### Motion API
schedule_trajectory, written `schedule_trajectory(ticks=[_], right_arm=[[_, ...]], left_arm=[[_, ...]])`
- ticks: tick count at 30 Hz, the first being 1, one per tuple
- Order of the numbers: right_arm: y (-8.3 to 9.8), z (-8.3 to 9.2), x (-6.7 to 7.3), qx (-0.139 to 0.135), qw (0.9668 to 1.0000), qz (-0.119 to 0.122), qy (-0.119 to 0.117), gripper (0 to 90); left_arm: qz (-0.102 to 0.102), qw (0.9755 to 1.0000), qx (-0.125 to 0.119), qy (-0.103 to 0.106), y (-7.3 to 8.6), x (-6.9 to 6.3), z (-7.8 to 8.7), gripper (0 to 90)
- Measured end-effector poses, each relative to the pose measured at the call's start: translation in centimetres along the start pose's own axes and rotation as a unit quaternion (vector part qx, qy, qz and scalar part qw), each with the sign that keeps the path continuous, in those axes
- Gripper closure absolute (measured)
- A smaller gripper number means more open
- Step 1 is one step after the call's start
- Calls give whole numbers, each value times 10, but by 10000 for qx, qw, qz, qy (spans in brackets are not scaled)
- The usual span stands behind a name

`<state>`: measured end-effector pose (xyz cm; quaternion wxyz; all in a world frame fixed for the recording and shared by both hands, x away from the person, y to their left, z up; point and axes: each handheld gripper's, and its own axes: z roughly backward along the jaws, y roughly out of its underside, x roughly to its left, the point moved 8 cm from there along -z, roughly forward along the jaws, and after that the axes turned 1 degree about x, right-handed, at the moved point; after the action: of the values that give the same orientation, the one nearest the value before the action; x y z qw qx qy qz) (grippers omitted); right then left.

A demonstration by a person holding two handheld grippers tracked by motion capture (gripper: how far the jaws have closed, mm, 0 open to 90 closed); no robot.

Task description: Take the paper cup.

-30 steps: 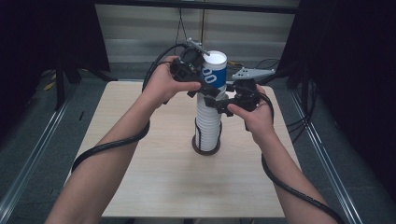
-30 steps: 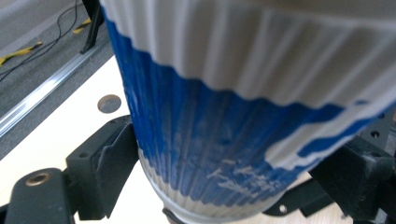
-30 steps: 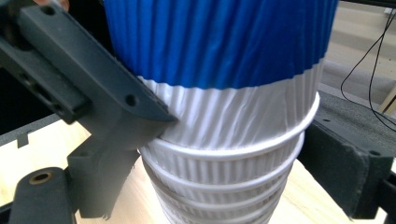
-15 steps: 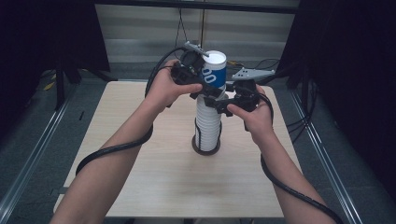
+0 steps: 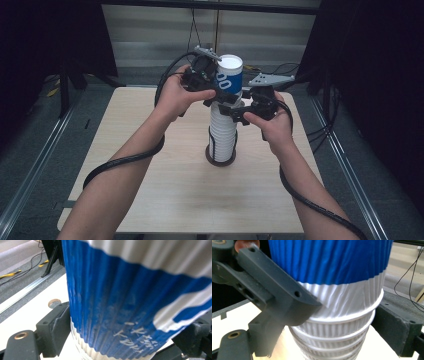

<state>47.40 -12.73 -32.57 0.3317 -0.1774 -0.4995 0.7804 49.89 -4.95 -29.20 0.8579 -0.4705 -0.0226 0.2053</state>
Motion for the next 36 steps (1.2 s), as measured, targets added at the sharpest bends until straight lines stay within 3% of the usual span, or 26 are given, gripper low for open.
schedule_trajectory(ticks=[4,18,24,26,29,34,36], right_arm=[[1,-1,0,-22,10000,-44,-42,128],[3,-3,4,136,9996,224,71,144],[4,-2,3,114,9997,199,90,144],[4,-3,3,87,9998,140,67,137],[1,-4,2,-291,9987,-401,-83,116],[0,-7,2,-301,9989,-358,-26,110],[0,-7,3,-221,9995,-228,20,116]], left_arm=[[65,10000,3,-5,0,0,1,135],[169,9998,-68,-17,0,2,5,140],[253,9996,-88,10,-1,2,5,143],[252,9996,-101,25,0,2,5,143],[263,9996,-104,13,0,2,5,143],[274,9996,-101,4,0,2,5,142],[279,9996,-99,-2,0,2,5,142]])
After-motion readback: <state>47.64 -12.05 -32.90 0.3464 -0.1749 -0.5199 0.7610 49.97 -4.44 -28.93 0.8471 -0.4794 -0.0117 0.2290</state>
